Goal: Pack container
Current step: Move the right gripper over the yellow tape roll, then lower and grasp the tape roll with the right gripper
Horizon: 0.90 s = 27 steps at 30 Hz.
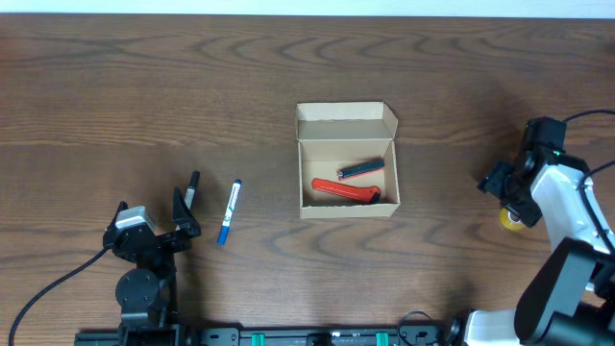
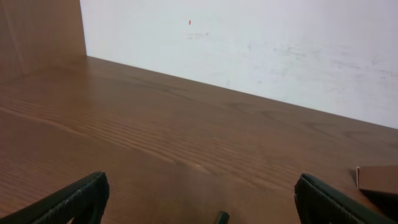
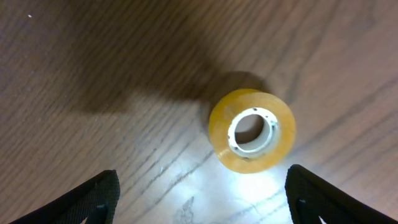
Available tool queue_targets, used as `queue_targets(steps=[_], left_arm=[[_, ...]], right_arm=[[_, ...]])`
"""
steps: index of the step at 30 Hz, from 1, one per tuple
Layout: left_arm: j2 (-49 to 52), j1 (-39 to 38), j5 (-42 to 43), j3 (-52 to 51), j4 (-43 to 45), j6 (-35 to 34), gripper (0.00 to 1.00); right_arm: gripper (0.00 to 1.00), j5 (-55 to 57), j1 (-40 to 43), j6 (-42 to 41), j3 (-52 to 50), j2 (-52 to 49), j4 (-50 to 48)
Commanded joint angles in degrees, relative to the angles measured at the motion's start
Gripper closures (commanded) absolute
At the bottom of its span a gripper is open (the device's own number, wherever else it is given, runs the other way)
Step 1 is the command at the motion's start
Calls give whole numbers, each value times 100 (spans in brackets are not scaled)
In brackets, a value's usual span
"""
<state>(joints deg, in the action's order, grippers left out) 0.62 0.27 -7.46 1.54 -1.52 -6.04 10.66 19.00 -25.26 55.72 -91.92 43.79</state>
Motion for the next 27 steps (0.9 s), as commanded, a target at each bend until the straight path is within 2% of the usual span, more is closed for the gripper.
queue_targets(steps=[1,27], left_arm=[[-33,13,-42,-127,-210,-39,5],[-33,13,-42,-127,-210,-42,5]], right_arm=[[20,-46,46,-87,-39,-160,-52],[20,-61,46,-81,-57,-946,-492]])
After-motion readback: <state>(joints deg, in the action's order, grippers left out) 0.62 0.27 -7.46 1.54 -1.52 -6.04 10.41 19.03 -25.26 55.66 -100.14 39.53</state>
